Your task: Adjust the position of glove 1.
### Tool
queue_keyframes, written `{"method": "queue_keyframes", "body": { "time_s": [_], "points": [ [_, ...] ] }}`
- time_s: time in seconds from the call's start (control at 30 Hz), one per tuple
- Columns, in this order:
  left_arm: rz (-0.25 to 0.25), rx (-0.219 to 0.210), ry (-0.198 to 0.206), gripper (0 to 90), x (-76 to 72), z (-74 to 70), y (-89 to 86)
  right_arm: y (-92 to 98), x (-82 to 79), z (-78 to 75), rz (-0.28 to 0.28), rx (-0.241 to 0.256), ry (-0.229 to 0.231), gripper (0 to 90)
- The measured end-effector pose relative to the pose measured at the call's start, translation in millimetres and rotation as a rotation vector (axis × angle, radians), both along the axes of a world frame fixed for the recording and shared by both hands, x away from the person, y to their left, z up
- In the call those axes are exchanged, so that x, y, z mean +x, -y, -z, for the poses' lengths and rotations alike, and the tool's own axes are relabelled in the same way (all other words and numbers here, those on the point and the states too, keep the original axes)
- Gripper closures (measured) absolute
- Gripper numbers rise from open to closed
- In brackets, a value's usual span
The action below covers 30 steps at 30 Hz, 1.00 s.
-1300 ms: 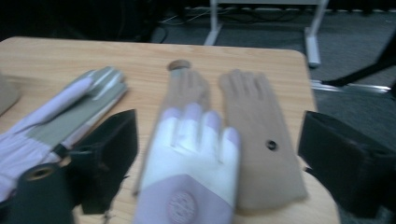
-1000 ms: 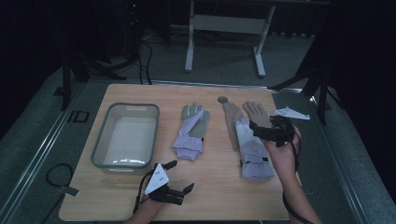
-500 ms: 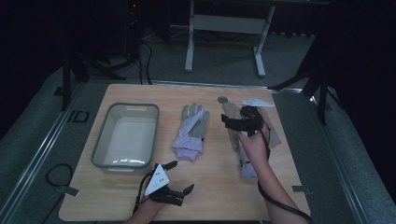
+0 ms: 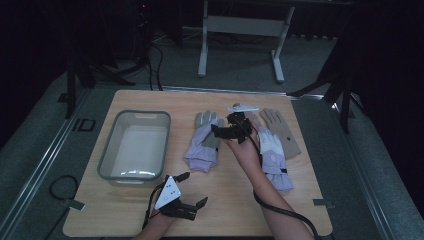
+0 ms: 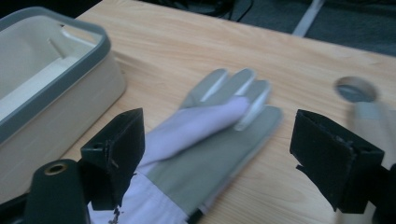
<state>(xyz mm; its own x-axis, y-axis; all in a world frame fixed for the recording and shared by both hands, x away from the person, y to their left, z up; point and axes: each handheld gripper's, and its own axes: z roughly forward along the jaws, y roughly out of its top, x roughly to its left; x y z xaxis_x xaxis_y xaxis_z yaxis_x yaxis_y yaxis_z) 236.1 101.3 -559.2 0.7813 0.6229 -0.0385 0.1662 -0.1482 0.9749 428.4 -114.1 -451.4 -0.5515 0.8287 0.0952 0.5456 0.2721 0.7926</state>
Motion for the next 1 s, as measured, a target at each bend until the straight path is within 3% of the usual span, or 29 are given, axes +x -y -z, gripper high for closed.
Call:
{"method": "queue_keyframes", "body": {
  "time_s": [0.3,0.47,0.63,0.83,1.0],
  "points": [
    [0.005,0.0,0.0,0.3,-0.1,0.0,-0.1,-35.5,14.5,26.9,-0.031,-0.071,-0.055,20.4],
    [0.006,0.004,0.003,0.4,-0.5,0.0,0.1,-46.1,23.0,42.5,-0.019,-0.076,-0.09,27.2],
    [0.004,0.004,0.002,0.3,-0.3,0.0,0.2,-49.8,30.6,56.2,0.002,-0.06,-0.136,32.6],
    [0.002,0.001,0.0,0.4,-0.2,0.0,0.0,-51.2,37.0,74.5,0.02,-0.097,-0.211,34.3],
    [-0.004,0.0,-0.002,0.4,-0.3,0.0,0.0,-50.8,36.6,82.9,0.016,-0.114,-0.219,34.7]
  ]
}}
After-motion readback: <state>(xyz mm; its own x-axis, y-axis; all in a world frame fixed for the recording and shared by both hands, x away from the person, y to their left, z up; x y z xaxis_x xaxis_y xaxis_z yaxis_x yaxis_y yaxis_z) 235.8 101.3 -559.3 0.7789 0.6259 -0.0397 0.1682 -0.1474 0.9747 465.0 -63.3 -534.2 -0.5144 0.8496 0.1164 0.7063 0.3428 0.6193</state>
